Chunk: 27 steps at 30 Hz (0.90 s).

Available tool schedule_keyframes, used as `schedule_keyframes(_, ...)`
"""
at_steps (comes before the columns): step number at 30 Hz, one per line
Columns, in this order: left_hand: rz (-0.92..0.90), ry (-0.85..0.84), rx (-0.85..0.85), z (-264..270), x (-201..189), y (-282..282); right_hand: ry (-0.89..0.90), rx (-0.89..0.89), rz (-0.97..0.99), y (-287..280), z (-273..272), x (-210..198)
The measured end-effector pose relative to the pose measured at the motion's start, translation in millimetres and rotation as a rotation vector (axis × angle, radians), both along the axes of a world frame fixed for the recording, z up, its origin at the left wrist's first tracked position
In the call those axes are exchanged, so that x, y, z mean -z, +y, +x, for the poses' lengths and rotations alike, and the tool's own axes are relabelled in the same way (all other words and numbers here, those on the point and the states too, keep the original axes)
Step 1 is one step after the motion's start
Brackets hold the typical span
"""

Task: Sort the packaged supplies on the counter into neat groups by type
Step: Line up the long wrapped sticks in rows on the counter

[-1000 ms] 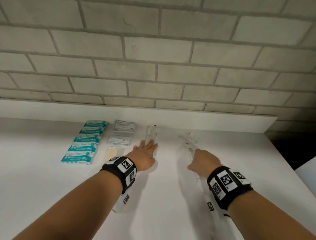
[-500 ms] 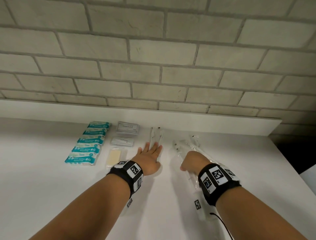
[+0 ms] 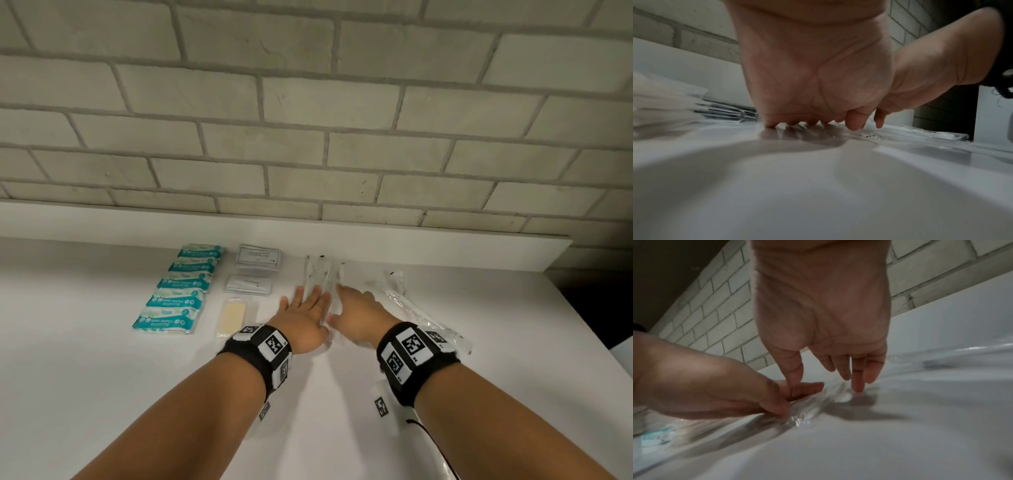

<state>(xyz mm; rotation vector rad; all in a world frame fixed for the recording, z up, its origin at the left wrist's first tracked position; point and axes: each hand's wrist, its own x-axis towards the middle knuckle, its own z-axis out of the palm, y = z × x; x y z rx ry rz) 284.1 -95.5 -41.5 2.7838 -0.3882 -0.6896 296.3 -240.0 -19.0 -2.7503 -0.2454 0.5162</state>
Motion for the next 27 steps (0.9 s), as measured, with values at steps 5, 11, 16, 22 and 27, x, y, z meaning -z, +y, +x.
schedule_keyframes(5,0.014,-0.050,0.010,0,-2,1,-0.263,0.200,-0.083,-33,9,-9)
schedule_keyframes(11,0.062,-0.140,0.221,0,3,-3,-0.183,0.242,-0.458,-82,-2,-12)
schedule_keyframes(16,0.069,-0.107,0.186,3,2,-2,-0.525,-0.053,-0.365,-72,-6,-21)
schedule_keyframes(22,0.075,-0.064,0.169,1,-2,-4,-0.169,-0.360,-0.318,-59,-22,-19)
schedule_keyframes(27,0.096,-0.045,0.164,3,-6,-8,-0.062,-0.222,-0.224,-53,-24,-15)
